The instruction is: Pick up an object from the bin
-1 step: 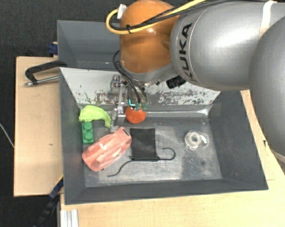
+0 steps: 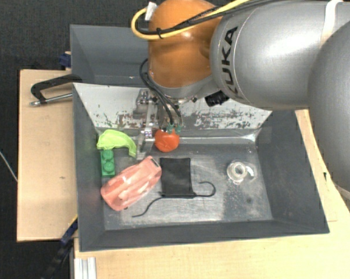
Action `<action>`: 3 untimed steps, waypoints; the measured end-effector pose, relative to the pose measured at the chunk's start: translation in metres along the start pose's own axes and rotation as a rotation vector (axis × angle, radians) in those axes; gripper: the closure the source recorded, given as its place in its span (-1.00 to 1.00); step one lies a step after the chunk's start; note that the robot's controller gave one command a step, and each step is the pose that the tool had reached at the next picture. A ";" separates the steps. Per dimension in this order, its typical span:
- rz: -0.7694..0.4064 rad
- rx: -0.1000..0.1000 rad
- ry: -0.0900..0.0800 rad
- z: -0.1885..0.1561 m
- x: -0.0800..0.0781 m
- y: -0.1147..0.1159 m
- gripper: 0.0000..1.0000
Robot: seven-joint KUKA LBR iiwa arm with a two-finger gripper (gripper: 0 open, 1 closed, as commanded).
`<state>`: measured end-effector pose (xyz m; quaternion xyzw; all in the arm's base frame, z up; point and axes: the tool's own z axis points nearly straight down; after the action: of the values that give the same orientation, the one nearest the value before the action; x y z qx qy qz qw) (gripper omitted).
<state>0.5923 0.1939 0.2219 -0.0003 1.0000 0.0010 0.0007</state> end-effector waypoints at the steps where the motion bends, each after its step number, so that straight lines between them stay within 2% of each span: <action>1: -0.159 0.000 -0.001 0.043 0.023 0.000 -1.00; 2: -0.475 0.001 0.002 0.060 0.050 0.005 -1.00; 3: -0.568 0.001 0.001 0.068 0.055 -0.003 -1.00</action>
Offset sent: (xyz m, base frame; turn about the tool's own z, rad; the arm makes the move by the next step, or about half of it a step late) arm -0.0542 0.0054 -0.0623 -0.4801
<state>0.5372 0.1913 0.1541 -0.2805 0.9598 0.0005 0.0002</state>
